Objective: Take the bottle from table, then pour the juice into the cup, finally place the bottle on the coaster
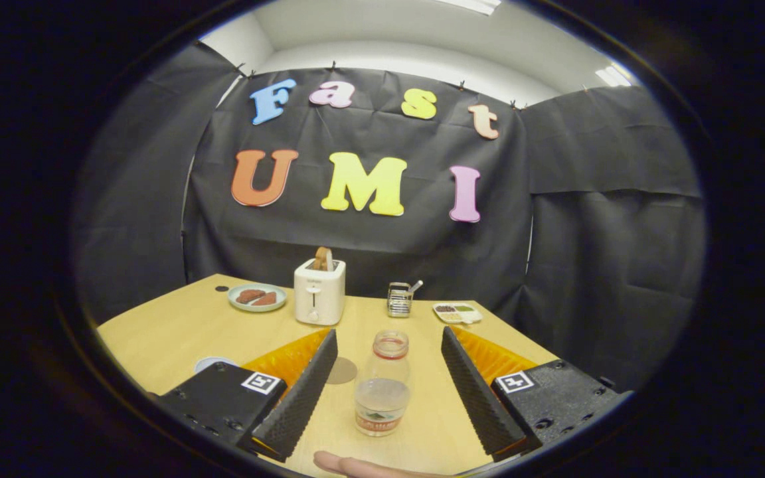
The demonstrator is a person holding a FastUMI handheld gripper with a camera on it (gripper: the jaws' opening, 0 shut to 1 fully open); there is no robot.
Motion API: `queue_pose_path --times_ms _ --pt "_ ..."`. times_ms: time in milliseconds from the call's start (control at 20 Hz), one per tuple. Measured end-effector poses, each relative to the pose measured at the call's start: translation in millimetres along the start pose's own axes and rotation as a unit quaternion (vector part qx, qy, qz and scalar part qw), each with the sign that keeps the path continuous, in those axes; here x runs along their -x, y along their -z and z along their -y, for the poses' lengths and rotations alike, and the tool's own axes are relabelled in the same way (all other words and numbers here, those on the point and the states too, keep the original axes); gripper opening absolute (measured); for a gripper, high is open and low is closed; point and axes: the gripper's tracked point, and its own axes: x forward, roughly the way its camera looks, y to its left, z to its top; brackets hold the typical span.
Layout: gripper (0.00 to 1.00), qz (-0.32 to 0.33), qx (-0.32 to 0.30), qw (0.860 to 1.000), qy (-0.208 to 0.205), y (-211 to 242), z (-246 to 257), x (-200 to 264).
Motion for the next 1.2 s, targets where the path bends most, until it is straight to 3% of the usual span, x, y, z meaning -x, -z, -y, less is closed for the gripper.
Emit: queue_pose_path --times_ms 250,900,1200 --pt "1.0 -0.02 -0.001 1.0 0.024 30 9 -17" --pt "1.0 -0.051 -0.012 0.998 -0.022 89 -9 -42" --pt "1.0 -0.053 -0.007 0.998 -0.017 107 -7 -48"
